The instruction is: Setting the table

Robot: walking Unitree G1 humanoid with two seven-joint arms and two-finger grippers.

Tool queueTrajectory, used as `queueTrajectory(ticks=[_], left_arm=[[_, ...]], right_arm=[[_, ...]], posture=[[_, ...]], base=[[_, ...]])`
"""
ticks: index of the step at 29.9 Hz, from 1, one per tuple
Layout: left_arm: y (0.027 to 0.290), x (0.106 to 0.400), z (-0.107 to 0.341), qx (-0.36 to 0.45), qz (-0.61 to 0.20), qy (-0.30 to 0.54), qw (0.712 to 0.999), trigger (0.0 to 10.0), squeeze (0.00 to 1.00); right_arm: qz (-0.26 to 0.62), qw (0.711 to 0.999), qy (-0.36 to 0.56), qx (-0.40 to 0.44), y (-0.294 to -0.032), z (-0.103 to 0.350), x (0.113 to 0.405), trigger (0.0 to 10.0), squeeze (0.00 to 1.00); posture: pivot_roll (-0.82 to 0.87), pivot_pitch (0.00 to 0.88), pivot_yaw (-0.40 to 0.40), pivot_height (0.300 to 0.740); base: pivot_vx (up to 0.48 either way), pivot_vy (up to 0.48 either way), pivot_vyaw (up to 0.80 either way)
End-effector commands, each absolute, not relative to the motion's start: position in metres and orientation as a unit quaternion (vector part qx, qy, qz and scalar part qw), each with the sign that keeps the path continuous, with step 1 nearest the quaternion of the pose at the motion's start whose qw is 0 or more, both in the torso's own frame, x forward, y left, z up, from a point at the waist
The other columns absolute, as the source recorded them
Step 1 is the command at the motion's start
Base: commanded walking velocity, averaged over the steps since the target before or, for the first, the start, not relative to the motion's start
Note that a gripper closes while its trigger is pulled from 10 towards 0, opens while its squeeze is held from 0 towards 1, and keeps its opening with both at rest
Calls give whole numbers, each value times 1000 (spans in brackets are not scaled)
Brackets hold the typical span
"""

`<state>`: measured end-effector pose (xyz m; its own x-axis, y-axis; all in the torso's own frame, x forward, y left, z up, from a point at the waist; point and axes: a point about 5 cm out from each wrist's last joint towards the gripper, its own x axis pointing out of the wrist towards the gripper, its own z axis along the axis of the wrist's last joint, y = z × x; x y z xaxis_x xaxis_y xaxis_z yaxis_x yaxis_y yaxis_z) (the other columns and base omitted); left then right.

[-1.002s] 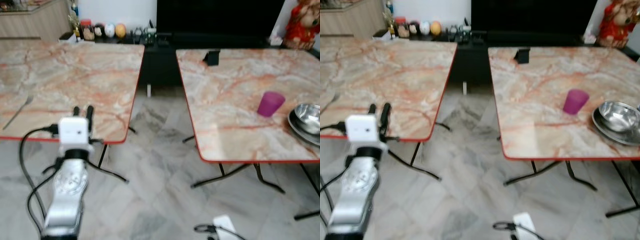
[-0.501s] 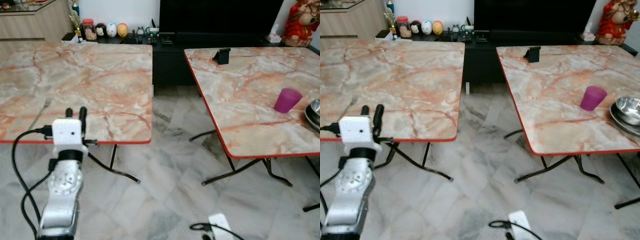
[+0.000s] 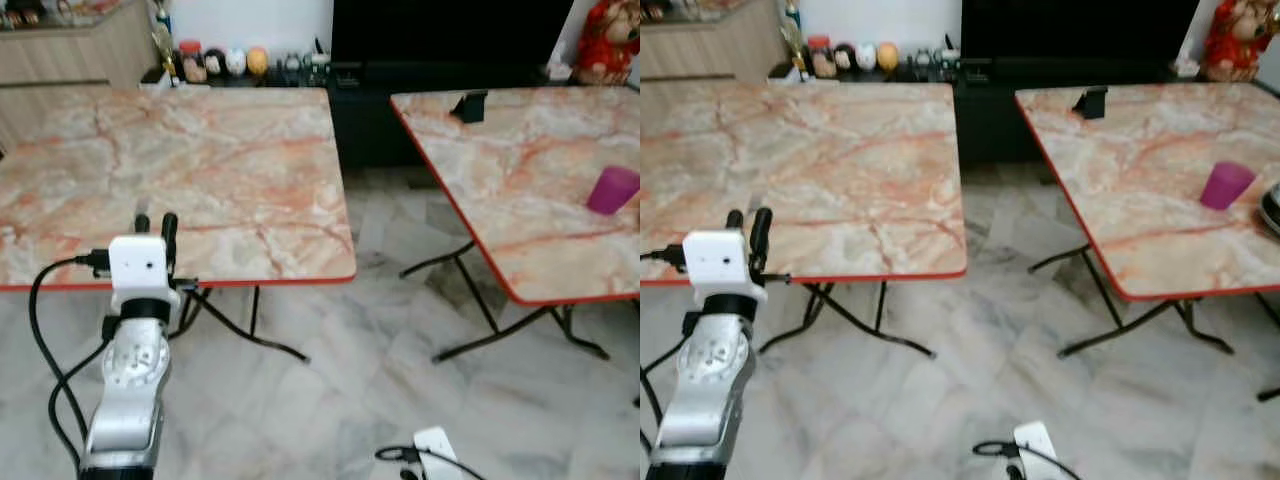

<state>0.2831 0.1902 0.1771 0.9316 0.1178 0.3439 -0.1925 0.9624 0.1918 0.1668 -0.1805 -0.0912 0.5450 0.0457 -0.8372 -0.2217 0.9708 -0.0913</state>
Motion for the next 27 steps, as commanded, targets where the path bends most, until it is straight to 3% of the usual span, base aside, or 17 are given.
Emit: queueTrajectory(ticks=[1,27], left_arm=[[191,284,178,118,77,-167,976,10000,0],[188,286,179,117,70,-171,976,10000,0]], right_arm=[[70,872,476,-88,-182,-93,163,10000,0],[71,873,476,-85,-180,-93,163,10000,0]], posture=[[6,0,-1,740],[5,0,4,740]], base=[[0,349,0],[0,352,0]])
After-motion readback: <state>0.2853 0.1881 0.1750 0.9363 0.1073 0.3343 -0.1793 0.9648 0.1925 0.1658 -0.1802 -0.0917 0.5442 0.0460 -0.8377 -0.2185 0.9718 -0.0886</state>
